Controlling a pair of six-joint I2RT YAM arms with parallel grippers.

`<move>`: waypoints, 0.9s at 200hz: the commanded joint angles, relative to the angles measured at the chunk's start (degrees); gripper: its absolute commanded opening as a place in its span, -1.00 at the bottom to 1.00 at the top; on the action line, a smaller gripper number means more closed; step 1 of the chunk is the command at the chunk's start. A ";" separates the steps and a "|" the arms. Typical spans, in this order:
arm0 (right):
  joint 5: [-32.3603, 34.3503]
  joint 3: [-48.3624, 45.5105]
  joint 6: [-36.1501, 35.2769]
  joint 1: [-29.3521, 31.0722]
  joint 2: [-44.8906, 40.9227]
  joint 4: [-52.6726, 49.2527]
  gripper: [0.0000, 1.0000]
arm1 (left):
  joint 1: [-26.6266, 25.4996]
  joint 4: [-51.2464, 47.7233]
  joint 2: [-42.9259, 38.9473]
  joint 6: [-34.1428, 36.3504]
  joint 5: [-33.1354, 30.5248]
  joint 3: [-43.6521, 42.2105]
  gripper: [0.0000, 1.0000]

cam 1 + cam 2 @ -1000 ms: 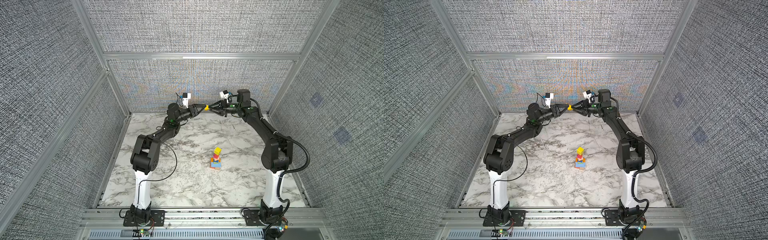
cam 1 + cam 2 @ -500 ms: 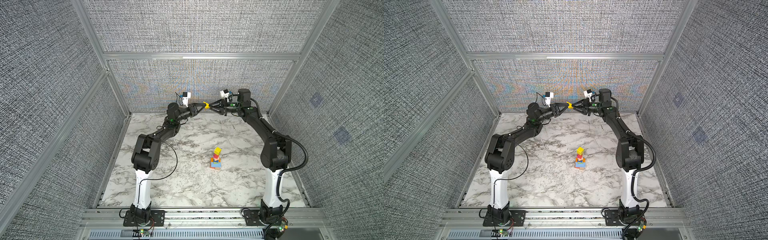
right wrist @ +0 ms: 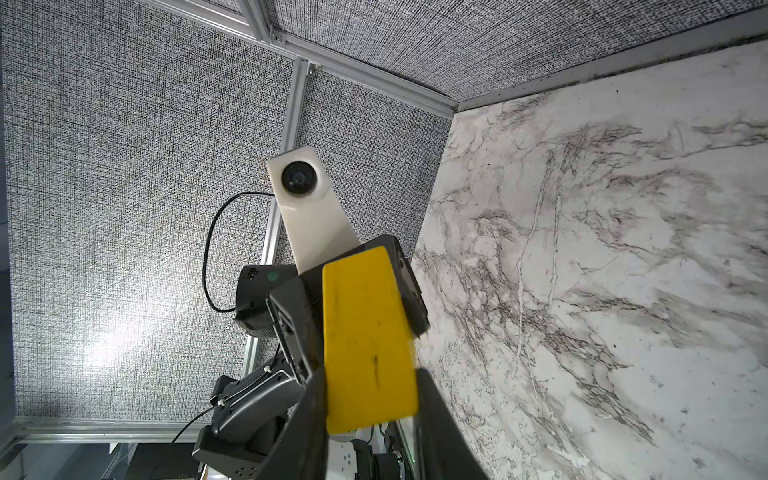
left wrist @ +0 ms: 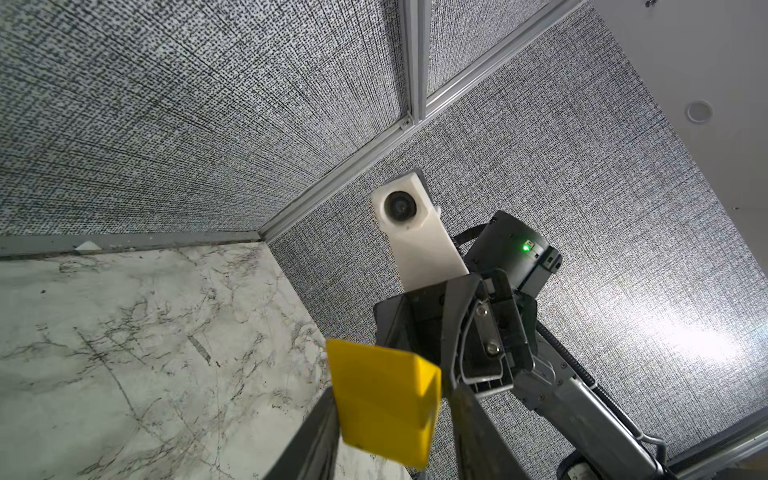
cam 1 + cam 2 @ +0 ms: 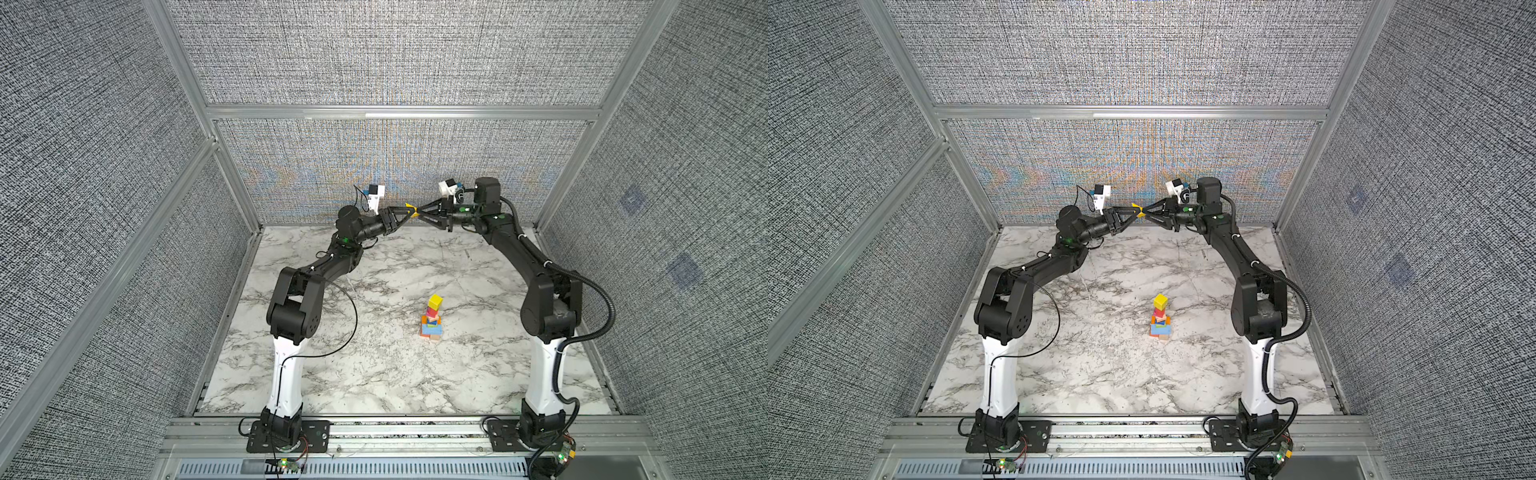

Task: Build the wood block tower
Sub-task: 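Close the left gripper on the trapezoid while the right gripper holds it up, then open the right gripper and withdraw it while the left gripper holds the trapezoid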

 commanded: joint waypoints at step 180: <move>11.36 -2.03 -16.40 -5.28 -4.83 -21.39 0.55 | 0.31 -43.56 -11.58 25.58 -5.47 0.56 -0.52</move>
